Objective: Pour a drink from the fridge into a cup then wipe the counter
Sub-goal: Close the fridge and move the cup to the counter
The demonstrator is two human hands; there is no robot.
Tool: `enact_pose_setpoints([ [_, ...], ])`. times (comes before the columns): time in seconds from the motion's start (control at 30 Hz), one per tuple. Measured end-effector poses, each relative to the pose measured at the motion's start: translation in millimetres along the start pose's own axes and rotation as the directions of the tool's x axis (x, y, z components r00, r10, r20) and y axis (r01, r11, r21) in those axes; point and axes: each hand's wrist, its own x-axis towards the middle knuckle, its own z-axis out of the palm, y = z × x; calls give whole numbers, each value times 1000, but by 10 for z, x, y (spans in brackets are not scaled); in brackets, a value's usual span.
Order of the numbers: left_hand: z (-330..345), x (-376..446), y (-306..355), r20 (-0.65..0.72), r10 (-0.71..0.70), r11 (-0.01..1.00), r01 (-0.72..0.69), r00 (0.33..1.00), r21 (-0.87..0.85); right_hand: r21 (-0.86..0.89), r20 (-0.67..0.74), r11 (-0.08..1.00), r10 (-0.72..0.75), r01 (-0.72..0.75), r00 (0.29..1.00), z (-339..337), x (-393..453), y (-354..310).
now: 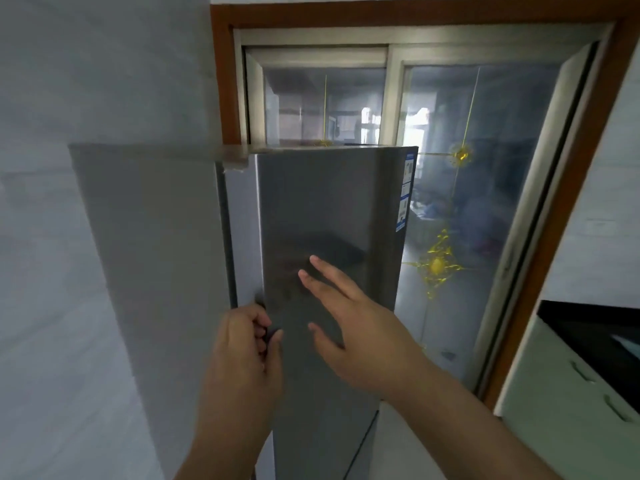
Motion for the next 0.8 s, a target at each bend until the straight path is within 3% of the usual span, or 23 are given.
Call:
enact_pose_setpoints([
  [0.07,-13,-54,2,30,154,983,-156,988,97,-3,-24,999,46,-46,999,9,-46,-70],
  [0.17,7,-187,19,152,382,901,-404,912,161,-23,-134,988,149,-153,980,5,-247,-129],
  [0.23,105,-246,73,296,353,921,-385,888,55,20,-210,960,277,-279,938,-21,-514,-105],
  [0.3,265,-298,166,452,289,957,-271,844,-106,42,-259,896,436,-441,862,-87,-885,-43],
  [0.4,642,-423,307,608,288,951,-149,740,-269,28,-306,742,645,-670,701,-242,-1539,26],
  [0.53,1095,-793,693,707,409,903,-147,577,-403,2,-370,485,813,-874,450,-490,-2462,-52],
  [0.67,1336,-1325,1341,724,572,817,-191,385,-544,40,-450,226,874,-973,185,-787,-3400,-288],
  [0.8,1373,-1968,2107,682,710,704,-212,177,-678,128,-533,-12,842,-992,-80,-1078,-4385,-703],
])
